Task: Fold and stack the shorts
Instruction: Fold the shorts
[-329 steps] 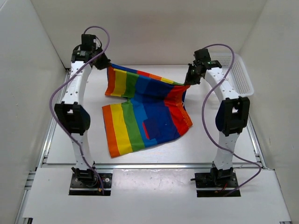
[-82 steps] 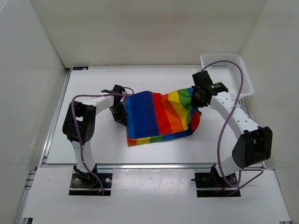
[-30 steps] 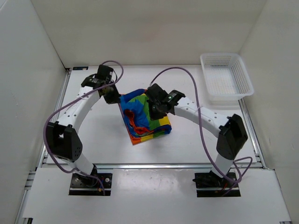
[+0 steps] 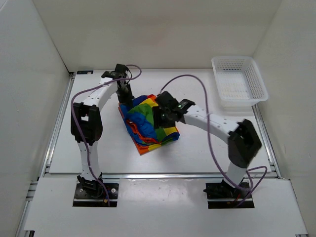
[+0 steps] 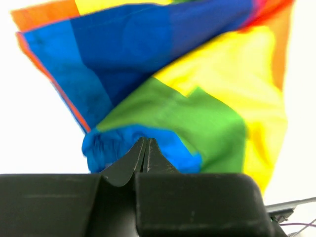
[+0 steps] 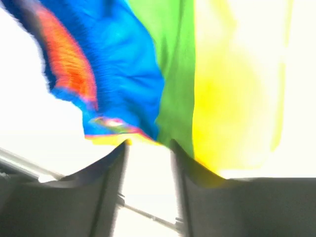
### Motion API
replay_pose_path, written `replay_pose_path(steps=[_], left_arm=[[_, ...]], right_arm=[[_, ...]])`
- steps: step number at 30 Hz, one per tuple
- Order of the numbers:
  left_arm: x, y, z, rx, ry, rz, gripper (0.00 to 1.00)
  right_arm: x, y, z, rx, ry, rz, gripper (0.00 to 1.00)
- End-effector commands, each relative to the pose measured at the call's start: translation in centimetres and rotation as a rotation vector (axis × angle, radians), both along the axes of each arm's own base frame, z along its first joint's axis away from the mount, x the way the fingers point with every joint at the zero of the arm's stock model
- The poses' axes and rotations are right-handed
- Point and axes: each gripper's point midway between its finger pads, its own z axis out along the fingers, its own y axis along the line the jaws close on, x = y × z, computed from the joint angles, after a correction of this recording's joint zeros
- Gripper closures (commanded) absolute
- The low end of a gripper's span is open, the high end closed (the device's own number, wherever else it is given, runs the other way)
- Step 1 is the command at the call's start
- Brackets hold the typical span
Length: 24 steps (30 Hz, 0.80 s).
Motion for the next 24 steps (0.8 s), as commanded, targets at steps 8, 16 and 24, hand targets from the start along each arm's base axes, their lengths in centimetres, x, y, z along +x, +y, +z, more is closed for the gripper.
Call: replay_pose_path(steps=[8,16,24], left_arm=[[-4.1,3.9,20.5,-0.04,-0.44,0.013,0.7],[-13.4,8.7,23.0,0.034,-0.608,0.099,0.0],[-20.1,10.5,19.8,-0.002,-0.627,0.236,0.0]], right_arm=[[2.5,-13.8,17.1,-0.124,-0.475,-0.344,0.0],[-2.6,-27.8,18.4,-0.346,-0.563,-0.676,0.0],[-6.9,-32.4,16.2,-0.372,-0.531,-0.816,0.0]])
